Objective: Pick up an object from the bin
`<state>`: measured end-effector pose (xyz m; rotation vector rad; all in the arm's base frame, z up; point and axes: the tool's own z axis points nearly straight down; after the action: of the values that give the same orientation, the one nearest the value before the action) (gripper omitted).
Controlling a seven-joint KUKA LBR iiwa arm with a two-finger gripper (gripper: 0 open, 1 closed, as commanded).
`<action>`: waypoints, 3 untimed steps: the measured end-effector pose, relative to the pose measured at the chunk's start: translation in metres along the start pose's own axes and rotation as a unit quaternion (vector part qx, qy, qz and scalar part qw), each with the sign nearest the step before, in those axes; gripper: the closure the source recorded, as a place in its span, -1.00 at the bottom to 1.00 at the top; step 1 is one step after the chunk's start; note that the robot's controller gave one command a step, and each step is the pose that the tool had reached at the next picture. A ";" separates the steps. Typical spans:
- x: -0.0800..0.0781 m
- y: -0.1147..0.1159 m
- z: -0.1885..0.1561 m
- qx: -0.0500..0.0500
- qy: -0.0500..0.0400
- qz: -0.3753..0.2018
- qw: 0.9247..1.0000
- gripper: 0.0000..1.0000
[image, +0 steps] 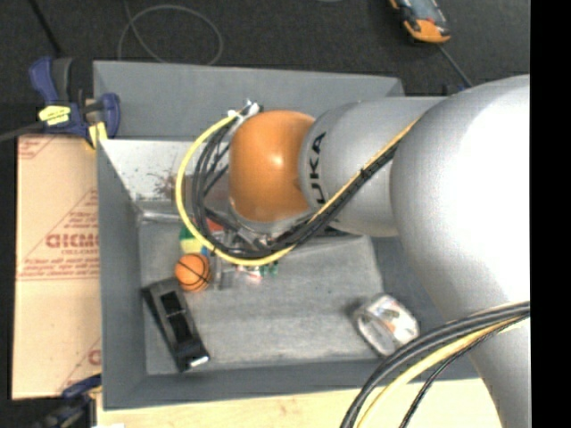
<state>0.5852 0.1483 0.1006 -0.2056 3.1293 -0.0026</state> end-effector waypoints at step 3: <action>0.036 0.004 -0.027 -0.002 0.001 0.023 1.000 -1.00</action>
Offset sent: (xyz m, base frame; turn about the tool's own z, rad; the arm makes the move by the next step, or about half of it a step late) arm -0.0372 -0.0006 0.0261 0.0469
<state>0.5489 0.1478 0.1274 -0.1328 3.1364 0.0034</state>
